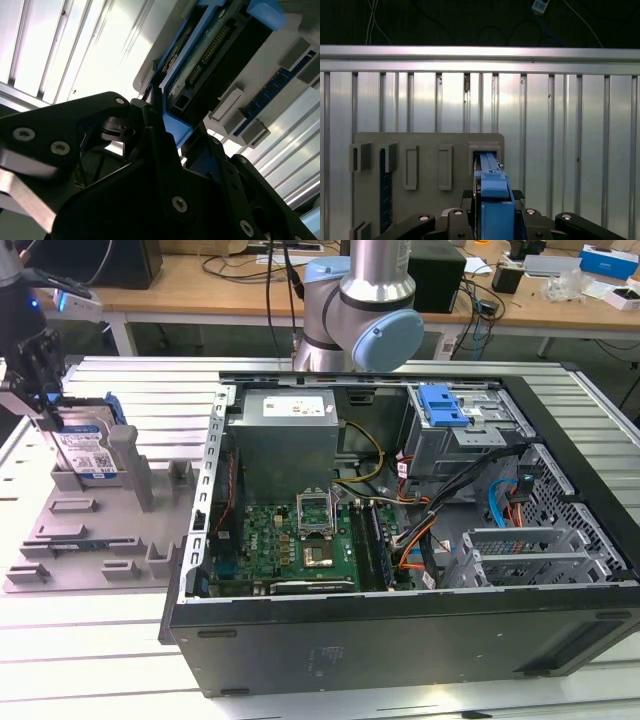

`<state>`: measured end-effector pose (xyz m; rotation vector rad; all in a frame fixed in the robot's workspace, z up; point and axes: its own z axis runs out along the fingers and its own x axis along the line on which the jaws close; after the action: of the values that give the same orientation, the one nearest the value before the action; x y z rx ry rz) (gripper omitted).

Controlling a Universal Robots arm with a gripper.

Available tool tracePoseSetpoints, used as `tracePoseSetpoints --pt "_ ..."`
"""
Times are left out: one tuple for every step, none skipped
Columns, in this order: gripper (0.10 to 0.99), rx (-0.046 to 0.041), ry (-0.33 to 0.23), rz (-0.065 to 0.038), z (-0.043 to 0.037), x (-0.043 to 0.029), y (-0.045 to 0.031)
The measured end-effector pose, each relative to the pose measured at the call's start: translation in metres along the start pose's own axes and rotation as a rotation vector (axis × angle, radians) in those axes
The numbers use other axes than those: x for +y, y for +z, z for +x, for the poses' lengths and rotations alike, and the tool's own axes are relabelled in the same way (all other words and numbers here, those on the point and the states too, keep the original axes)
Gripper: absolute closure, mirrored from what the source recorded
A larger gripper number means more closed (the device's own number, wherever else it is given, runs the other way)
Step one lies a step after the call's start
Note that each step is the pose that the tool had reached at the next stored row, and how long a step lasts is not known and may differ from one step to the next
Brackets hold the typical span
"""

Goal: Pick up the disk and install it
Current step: 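Pick up the disk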

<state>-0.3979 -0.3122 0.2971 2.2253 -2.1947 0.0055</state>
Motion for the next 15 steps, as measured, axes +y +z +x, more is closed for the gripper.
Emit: tracePoseSetpoints --pt "0.690 -0.0007 0.000 0.000 0.0004 0.0001 0.0002" --pt "0.690 -0.0009 0.000 0.000 0.0006 0.0001 0.0004" --pt "0.690 -0.0010 0.000 0.000 0.0009 0.0000 0.0004" --pt "0.690 -0.0012 0.000 0.000 0.0013 0.0001 0.0005" --pt "0.690 -0.0012 0.000 0.000 0.0015 0.0001 0.0006" --pt "0.690 -0.0012 0.000 0.000 0.0018 0.0000 0.0007" --pt "0.690 -0.0013 0.000 0.000 0.0022 0.0001 0.0008" --pt "0.710 -0.0014 0.000 0.000 0.0026 0.0001 0.0009" --pt "0.722 -0.0014 0.000 0.000 0.0029 0.0001 0.0010" --pt "0.722 -0.0013 0.000 0.000 0.0033 0.0001 0.0011" --pt "0.722 -0.0013 0.000 0.000 0.0035 0.0001 0.0012" --pt "0.722 -0.0013 0.000 0.000 0.0036 0.0001 0.0012" --pt "0.722 -0.0013 0.000 0.000 0.0037 0.0001 0.0013" --pt "0.722 -0.0013 0.000 0.000 0.0038 0.0001 0.0013" --pt "0.722 -0.0013 0.000 0.000 0.0038 0.0001 0.0013"
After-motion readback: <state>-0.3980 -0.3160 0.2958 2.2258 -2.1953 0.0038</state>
